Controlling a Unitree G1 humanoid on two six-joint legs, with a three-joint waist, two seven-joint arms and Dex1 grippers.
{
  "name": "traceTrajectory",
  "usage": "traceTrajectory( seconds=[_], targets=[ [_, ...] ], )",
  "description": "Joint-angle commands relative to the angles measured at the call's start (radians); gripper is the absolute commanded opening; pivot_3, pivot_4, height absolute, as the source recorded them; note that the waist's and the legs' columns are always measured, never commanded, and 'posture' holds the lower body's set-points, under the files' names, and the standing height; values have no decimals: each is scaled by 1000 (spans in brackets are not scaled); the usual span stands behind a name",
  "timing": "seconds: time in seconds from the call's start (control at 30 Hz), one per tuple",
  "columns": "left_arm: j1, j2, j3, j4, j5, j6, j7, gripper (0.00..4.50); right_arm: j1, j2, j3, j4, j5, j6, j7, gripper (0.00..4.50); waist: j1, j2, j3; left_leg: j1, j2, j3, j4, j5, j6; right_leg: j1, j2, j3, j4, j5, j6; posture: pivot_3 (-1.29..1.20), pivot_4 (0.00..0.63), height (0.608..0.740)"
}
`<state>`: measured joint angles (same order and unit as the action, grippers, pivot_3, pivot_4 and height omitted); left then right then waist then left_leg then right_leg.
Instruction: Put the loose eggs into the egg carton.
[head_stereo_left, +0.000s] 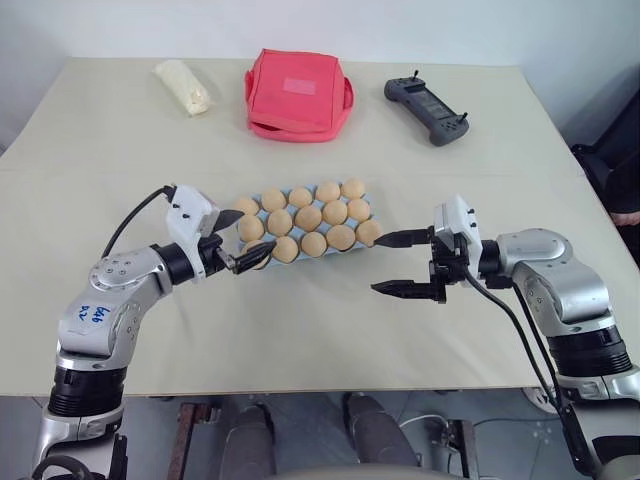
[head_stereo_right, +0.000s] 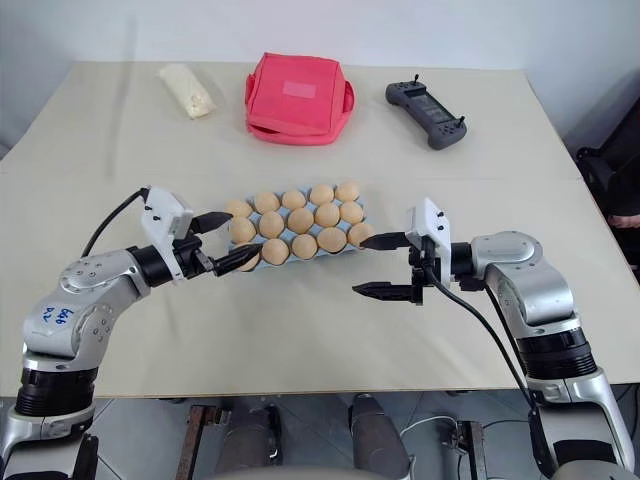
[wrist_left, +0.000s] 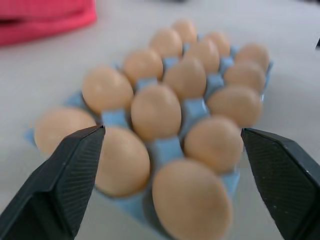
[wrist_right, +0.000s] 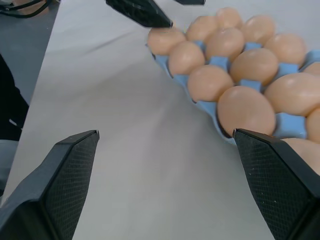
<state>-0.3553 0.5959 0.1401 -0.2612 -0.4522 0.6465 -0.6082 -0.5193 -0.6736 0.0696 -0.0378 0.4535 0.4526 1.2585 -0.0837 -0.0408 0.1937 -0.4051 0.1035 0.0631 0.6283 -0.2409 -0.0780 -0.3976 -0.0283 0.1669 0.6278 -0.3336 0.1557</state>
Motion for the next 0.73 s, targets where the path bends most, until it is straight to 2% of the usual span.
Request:
traceTrajectory(
  seconds=[0.03,0.23,0.33,0.47,0.6,0.73],
  targets=[
    [-29,-7,63,-2,-19,-46,11,4465,13,-10,-34,-39,21,-9,-9,4500,0,0,0,0,0,0,0,0,0,0,0,0,0,0,0,0,150,740],
    [18,13,136,78,36,-183,11,4465,43,-21,-74,-52,23,-15,-50,4500,0,0,0,0,0,0,1,0,0,0,0,0,0,0,0,0,150,740],
    [40,19,193,136,-16,-235,-57,4465,80,-29,-117,-65,28,-12,-77,4500,1,0,0,0,0,0,0,0,0,0,0,0,0,0,0,0,150,740],
    [90,63,227,206,-12,-311,-151,4465,154,-49,-179,-72,27,-28,-105,4500,2,0,0,0,0,0,0,0,0,0,0,0,0,0,0,0,150,740],
    [160,122,225,245,-32,-313,-279,4465,218,-69,-253,-50,33,-37,-132,4500,1,0,0,0,0,0,0,0,0,0,0,0,-1,0,-1,0,150,740],
    [156,147,212,288,-12,-353,-326,4465,256,-83,-283,-50,32,-45,-141,4500,0,0,0,0,0,1,0,0,1,0,0,0,0,-2,-4,0,150,740]
  ],
)
